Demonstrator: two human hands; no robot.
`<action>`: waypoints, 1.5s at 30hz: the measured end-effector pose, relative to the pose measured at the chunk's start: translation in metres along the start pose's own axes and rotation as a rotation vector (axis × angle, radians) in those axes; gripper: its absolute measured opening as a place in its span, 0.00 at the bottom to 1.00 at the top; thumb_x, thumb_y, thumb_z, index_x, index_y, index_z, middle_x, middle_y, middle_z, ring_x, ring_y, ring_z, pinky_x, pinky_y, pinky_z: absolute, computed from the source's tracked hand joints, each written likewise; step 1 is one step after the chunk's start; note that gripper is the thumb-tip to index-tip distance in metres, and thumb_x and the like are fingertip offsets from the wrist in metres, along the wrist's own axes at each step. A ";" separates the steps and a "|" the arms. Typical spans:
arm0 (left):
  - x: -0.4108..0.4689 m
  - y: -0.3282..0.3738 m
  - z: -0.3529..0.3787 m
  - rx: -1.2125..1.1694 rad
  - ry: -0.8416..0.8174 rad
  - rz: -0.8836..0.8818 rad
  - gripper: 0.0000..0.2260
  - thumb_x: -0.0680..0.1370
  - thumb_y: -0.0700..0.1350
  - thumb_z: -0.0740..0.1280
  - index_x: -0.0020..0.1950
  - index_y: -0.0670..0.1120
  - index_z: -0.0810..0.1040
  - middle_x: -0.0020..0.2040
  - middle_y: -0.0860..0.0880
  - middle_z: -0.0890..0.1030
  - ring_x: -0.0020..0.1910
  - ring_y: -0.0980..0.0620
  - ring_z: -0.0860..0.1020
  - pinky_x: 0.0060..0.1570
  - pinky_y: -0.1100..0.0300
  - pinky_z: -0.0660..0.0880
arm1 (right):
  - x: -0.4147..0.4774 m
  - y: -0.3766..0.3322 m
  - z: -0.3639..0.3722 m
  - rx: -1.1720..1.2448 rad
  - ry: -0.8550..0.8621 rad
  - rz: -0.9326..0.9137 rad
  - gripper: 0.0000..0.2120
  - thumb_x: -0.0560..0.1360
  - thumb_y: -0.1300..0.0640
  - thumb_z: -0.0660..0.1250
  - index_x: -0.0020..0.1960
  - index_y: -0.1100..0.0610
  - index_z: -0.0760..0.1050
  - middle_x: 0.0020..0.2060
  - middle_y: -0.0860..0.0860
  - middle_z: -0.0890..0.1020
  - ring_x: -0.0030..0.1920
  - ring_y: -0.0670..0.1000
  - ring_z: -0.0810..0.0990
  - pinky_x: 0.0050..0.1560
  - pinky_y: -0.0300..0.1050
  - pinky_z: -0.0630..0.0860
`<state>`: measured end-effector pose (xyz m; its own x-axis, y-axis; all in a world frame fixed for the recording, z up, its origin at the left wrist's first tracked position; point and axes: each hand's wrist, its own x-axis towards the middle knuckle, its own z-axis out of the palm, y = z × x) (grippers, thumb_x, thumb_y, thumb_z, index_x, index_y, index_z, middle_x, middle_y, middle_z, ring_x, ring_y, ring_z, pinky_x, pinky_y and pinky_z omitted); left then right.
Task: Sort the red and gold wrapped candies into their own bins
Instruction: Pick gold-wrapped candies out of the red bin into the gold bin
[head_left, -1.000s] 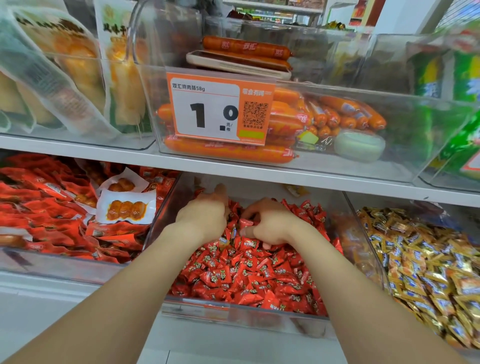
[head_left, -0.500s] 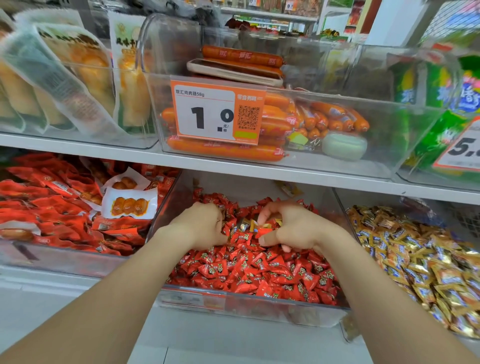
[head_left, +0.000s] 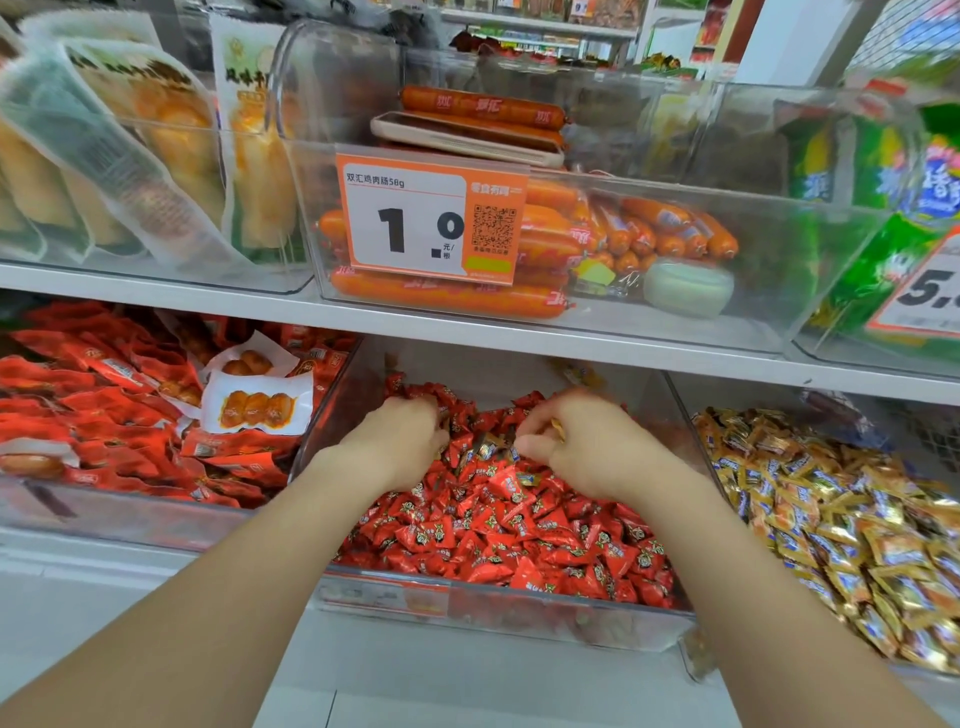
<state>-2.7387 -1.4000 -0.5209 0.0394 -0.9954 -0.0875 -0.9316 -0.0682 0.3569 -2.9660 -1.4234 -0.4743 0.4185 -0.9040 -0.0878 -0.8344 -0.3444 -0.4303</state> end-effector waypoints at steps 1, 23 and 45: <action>0.000 -0.001 0.001 0.026 -0.010 -0.004 0.09 0.86 0.50 0.63 0.52 0.45 0.70 0.49 0.44 0.76 0.45 0.42 0.78 0.44 0.51 0.73 | 0.001 -0.003 0.005 -0.036 -0.041 -0.010 0.09 0.80 0.44 0.72 0.55 0.48 0.84 0.45 0.44 0.84 0.46 0.46 0.83 0.52 0.48 0.81; 0.011 -0.005 0.007 0.018 -0.010 -0.001 0.13 0.80 0.47 0.64 0.65 0.53 0.76 0.60 0.46 0.82 0.57 0.41 0.81 0.57 0.45 0.80 | 0.008 0.012 0.017 -0.043 -0.172 -0.064 0.09 0.80 0.52 0.74 0.47 0.58 0.86 0.41 0.42 0.86 0.44 0.41 0.84 0.51 0.49 0.83; 0.009 0.016 -0.004 -0.134 0.071 -0.069 0.08 0.83 0.49 0.61 0.55 0.50 0.79 0.54 0.46 0.82 0.50 0.44 0.80 0.50 0.53 0.78 | -0.008 0.001 0.000 0.261 0.127 0.050 0.14 0.84 0.42 0.64 0.50 0.52 0.77 0.39 0.48 0.81 0.40 0.44 0.77 0.39 0.40 0.70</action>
<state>-2.7520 -1.4098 -0.5120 0.1318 -0.9899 -0.0518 -0.8694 -0.1405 0.4738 -2.9698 -1.4159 -0.4742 0.3171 -0.9484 -0.0092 -0.7253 -0.2362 -0.6466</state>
